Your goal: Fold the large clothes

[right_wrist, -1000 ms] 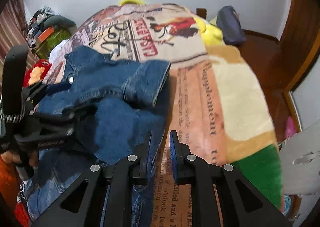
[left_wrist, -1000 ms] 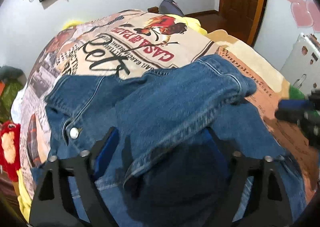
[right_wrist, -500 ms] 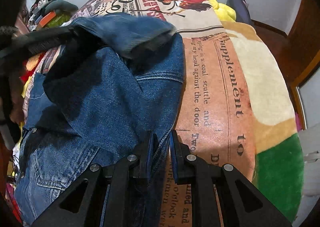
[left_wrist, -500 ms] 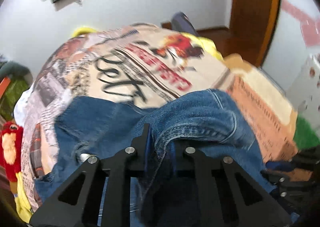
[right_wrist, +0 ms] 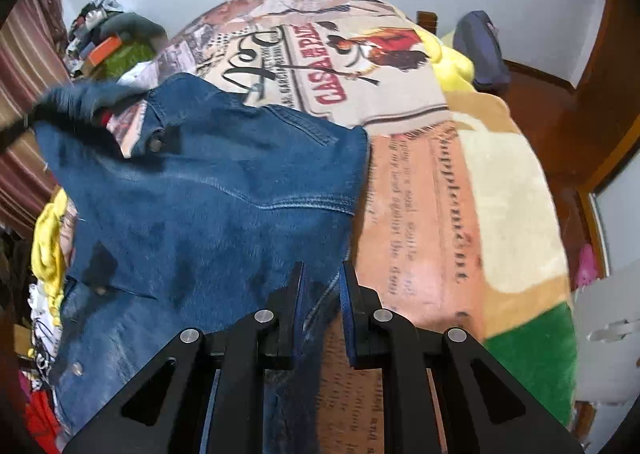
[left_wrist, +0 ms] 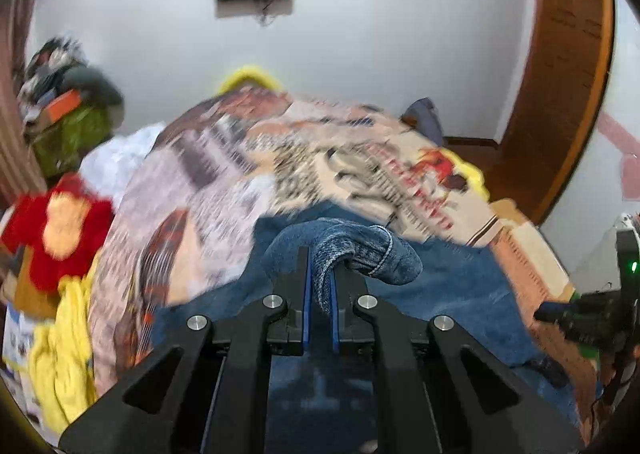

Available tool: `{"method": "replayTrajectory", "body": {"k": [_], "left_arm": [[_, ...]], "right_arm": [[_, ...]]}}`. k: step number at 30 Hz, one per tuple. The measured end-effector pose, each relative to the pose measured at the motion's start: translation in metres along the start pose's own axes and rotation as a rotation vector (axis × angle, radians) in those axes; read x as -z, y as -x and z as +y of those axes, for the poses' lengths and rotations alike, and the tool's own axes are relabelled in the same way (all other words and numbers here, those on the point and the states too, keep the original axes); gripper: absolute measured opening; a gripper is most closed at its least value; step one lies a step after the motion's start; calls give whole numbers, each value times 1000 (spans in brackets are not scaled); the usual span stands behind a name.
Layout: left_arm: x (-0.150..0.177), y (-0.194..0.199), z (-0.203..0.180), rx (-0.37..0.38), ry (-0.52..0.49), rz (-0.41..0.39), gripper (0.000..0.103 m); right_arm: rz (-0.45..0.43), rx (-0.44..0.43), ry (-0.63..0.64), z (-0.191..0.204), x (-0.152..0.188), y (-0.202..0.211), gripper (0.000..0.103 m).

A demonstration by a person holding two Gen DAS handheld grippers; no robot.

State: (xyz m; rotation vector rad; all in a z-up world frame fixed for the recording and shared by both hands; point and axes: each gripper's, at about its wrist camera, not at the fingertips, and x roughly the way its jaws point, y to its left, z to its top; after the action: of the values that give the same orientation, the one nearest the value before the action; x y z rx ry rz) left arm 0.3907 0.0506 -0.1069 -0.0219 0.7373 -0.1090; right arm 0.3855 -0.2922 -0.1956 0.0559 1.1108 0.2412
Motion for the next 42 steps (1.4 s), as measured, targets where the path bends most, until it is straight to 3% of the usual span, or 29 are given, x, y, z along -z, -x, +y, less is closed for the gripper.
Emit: {"method": "replayTrajectory", "body": {"k": [4,9,14,18,21,25,34,36,38,42], "left_arm": [[44,-13,26,-10,72,108,7],[102,-35,49,-19,147,243,10],[137,-38,68,-17,221,289,25],[157,-37,77,-14,269,308,27],[165,-36,83,-77,269,316,28],[171,-34,99,-11,343,322,28],[156,-6,92,-84,219,324,34],[148,6,96,-110,193,296,38],[138,16,99,-141,161,255,54],[120,10,94,-168,90,210,67]], "right_arm": [[84,0,32,16,12,-28,12],[46,49,104,24,26,-35,12],[57,26,61,13,31,-34,12],[58,14,36,9,34,-34,12],[54,28,41,11,35,-34,12],[49,50,60,15,36,-34,12],[73,87,94,22,21,-21,12],[37,82,117,28,12,-10,12],[-1,78,139,36,3,1,12],[-44,53,184,57,-12,6,12]]}}
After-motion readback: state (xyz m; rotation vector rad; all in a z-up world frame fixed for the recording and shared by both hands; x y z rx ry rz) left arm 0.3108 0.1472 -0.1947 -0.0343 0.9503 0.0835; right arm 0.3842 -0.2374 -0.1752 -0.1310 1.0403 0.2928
